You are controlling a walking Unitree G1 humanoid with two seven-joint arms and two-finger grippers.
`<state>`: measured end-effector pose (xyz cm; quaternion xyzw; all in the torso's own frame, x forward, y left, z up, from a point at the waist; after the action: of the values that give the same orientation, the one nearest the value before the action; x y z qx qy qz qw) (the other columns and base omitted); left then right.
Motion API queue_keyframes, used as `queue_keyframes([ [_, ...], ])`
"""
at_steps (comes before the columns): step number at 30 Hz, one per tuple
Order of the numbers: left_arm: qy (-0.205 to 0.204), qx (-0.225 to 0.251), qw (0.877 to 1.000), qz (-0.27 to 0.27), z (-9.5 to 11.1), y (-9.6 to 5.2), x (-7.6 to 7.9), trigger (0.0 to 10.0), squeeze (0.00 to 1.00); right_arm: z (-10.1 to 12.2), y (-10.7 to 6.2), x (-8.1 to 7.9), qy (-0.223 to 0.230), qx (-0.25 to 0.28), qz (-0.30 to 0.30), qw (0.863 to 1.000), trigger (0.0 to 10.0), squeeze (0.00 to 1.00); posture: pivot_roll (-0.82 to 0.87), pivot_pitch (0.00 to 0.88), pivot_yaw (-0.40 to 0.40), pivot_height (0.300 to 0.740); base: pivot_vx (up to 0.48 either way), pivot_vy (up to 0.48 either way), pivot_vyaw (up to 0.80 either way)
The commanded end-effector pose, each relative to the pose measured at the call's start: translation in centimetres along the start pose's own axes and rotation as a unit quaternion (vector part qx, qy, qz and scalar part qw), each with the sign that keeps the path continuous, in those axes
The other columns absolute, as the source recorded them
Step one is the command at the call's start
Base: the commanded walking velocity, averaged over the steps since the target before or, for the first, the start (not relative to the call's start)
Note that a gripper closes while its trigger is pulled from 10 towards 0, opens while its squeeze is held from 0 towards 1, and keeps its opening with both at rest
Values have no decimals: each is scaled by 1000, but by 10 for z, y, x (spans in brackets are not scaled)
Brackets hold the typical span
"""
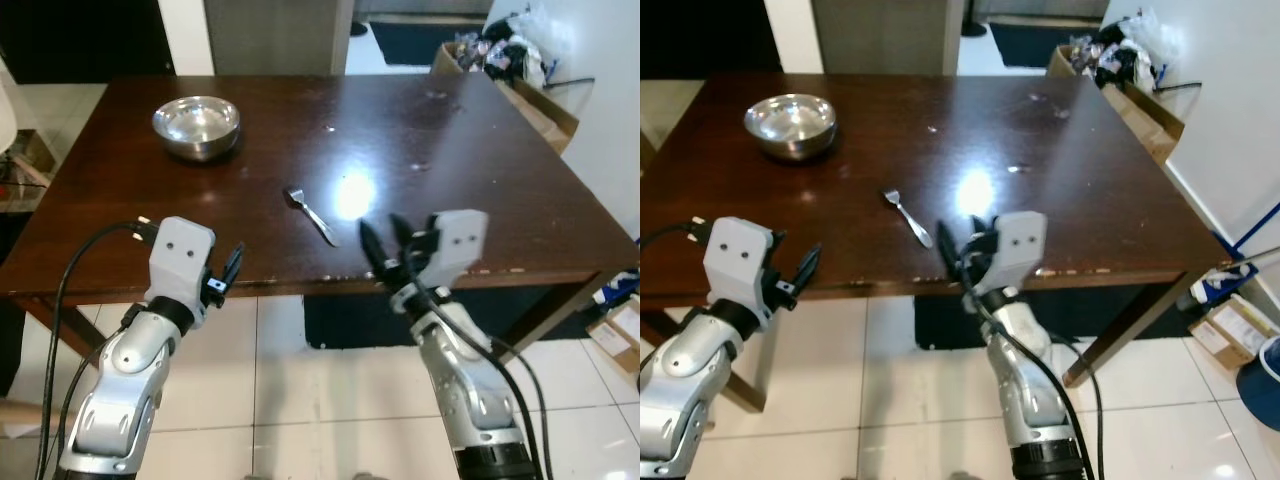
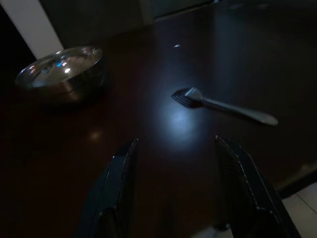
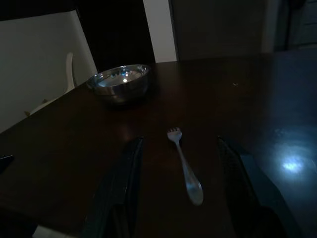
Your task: Setting the table
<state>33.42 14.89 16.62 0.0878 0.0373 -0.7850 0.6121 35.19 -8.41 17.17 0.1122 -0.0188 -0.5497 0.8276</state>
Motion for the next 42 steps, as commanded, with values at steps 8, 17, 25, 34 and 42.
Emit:
queue_keyframes([
  [8, 5, -10, 1000, 6, -5, -3, -2, 10000, 0, -23, 6, -10, -15, -50, 30, 998, 10000, 0, -9, 0, 51, 740, 406, 0, 0],
  [17, 9, -18, 999, 27, -9, -10, -15, 10000, 0, -35, 6, -20, -2, -75, 56, 996, 10000, 0, 6, 0, 40, 740, 400, 0, 0],
  [25, 25, -53, 998, 10, -17, -15, -30, 10000, 0, -51, 2, -30, -11, -103, 86, 991, 10000, 0, 12, 5, 34, 740, 107, 0, 0],
  [34, 52, -71, 996, -26, -15, -23, -47, 10000, 0, -74, -1, -34, -29, -149, 91, 984, 10000, 0, 21, 10, 33, 740, 0, 0, 0],
  [42, 57, -69, 996, -8, -12, -21, -55, 10000, 0, -84, 7, -29, -35, -157, 59, 985, 10000, 0, 24, 16, 31, 740, 0, 0, 0],
])
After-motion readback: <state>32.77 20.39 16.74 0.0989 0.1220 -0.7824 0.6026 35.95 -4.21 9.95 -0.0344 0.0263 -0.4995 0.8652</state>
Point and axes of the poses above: a point about 5 cm out from each wrist's last joint towards the gripper, its own y axis pointing out of the wrist towards the gripper, its own z axis along the axis of the wrist's last joint, x = y × z, the point moved 6 cm from there along y, pointing out of the wrist towards the gripper, and after that the axes turned 2 degrees about -y, right-handed, at the moved point
